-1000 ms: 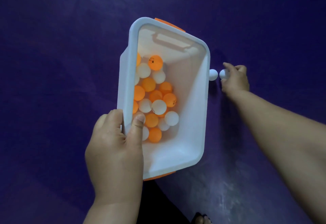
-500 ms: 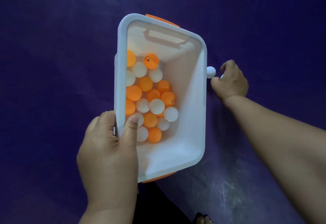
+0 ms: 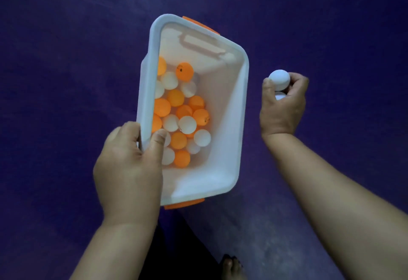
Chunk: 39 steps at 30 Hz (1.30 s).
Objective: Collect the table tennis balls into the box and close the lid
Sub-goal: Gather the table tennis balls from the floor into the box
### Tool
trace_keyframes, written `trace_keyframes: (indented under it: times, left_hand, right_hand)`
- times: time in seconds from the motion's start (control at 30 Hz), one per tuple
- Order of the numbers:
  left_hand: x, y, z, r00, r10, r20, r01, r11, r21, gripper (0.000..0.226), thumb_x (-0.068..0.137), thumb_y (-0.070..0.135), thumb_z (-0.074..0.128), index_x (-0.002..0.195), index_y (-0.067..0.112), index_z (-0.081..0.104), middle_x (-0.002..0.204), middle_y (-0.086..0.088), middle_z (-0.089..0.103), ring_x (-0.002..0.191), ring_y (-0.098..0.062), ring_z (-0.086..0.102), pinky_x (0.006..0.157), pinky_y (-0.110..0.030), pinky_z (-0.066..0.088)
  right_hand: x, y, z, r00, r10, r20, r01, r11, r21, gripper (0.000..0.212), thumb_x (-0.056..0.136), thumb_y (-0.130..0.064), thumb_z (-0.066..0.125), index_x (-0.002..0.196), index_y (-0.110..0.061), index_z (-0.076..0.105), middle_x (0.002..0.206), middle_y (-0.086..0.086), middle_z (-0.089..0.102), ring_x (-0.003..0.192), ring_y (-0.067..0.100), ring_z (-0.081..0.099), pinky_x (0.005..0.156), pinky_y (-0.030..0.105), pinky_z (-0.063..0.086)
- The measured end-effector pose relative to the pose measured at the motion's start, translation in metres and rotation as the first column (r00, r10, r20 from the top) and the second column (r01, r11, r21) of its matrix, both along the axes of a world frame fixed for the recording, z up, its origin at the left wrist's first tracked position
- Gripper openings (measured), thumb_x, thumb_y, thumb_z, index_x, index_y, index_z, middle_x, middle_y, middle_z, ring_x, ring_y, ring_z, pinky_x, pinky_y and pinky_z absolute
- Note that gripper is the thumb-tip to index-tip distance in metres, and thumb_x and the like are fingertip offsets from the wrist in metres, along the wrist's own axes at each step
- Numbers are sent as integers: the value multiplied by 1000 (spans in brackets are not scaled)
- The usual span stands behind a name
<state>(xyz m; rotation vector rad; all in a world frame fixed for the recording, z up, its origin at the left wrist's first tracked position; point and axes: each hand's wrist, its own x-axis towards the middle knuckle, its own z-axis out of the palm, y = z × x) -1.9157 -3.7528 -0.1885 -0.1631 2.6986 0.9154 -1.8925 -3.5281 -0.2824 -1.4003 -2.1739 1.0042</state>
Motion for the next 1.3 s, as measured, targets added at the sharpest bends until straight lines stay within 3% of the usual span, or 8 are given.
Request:
trace_keyframes:
  times: [0.07,0.13,0.27,0.53,0.7,0.93,1.13,1.3]
  left_hand:
    - [0,6,14,1000,-8,-7,8,1000,20,27,86,35,60,79,9,57,74,-2,53,62,-17,48,52,-32,40]
    - [1,12,31,1000,-13,-12,14,999,38,27,87,33,61,80,8,58,76,-4,54,64,-20,49,54,-31,40]
    - [4,23,83,1000,16,21,-18,993,119,26,87,34,60,76,10,56,74,-2,55,64,-18,50,53,-34,41]
    - [-27,16,239,992,54,112,-81,965,249,28,87,34,60,70,11,56,69,-5,59,62,-22,54,50,-34,41]
    - [-63,6,346,994,46,103,-78,942,327,35,87,34,60,74,2,54,69,-16,58,62,-31,52,52,-41,42]
    - [-103,-17,483,996,-43,81,6,913,407,33,88,35,61,71,8,53,68,-11,59,61,-27,56,51,-41,45]
    - [-121,-27,559,978,-208,34,183,919,349,17,87,34,62,79,18,63,73,1,66,68,-16,64,57,-40,56]
    - [-128,-2,589,950,-309,48,275,899,342,15,87,29,64,80,16,63,73,2,67,66,-13,64,50,-28,51]
  right_hand:
    - [3,-13,50,978,2,-206,-9,999,-35,27,82,-24,64,102,-13,48,86,-15,53,71,0,54,65,22,49]
    - [7,-26,94,960,83,-267,-118,986,-120,25,82,-20,65,99,-17,46,84,-15,54,70,-2,55,64,18,49]
    - [17,-35,161,955,280,-99,-295,934,-200,40,84,-33,64,118,-20,45,106,-5,56,90,7,56,76,21,49]
    - [26,-27,317,975,194,110,-180,976,-124,47,89,-24,58,132,-27,40,102,-10,52,74,7,52,67,28,50]
    - [-2,-32,429,959,259,117,-234,953,-191,36,90,-31,56,125,-30,46,80,-8,56,71,13,57,70,39,54]
    - [-37,-57,572,936,302,180,-271,946,-176,44,85,-24,59,127,-24,44,83,-8,63,76,14,62,66,38,54]
    - [-32,-75,636,958,241,152,-210,958,-196,38,83,-20,58,120,-25,48,78,-3,66,73,20,63,68,45,55]
    - [-23,-55,668,973,191,126,-166,968,-191,35,84,-19,59,117,-24,51,73,-4,63,68,17,60,59,37,50]
